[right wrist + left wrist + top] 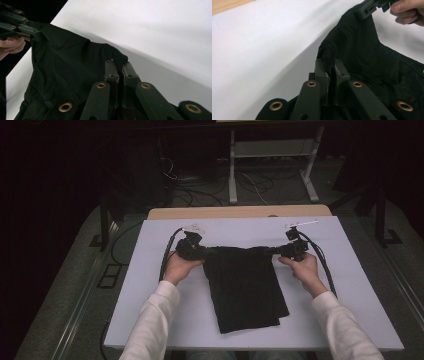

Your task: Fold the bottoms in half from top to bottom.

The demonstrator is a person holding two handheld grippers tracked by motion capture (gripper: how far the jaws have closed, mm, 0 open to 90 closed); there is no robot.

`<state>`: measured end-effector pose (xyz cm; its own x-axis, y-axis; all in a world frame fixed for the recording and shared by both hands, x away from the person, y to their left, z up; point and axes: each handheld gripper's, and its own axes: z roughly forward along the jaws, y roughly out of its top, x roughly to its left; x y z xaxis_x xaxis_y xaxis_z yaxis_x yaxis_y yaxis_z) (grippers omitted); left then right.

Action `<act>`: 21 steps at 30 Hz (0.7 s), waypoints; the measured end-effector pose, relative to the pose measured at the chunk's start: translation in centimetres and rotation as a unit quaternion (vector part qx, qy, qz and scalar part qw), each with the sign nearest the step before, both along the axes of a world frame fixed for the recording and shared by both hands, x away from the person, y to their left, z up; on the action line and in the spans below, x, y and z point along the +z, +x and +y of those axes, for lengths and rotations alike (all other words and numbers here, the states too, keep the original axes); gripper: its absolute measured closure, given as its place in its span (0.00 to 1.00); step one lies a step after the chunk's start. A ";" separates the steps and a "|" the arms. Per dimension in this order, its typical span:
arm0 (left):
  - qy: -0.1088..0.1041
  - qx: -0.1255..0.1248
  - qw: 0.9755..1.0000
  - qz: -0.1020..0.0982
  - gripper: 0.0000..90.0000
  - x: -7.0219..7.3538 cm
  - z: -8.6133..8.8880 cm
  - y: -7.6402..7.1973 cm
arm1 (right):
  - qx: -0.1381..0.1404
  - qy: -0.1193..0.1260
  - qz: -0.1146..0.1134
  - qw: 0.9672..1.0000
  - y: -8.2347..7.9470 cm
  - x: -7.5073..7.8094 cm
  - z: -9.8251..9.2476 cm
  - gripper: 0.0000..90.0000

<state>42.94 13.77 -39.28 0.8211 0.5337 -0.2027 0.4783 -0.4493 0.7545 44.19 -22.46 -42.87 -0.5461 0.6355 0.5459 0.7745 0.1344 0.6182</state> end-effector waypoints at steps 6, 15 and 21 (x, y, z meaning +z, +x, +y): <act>-0.004 0.005 1.000 0.002 0.93 -0.1 0.2 1.3 | -0.010 -0.010 -0.009 1.000 0.8 0.3 0.6 0.94; -0.005 0.014 1.000 0.002 0.93 -0.2 0.3 3.6 | -0.015 -0.028 -0.041 0.999 1.9 0.5 0.9 0.94; -0.009 0.030 1.000 -0.001 0.93 -0.8 0.2 5.2 | -0.028 -0.030 -0.046 0.998 3.2 0.1 0.9 0.94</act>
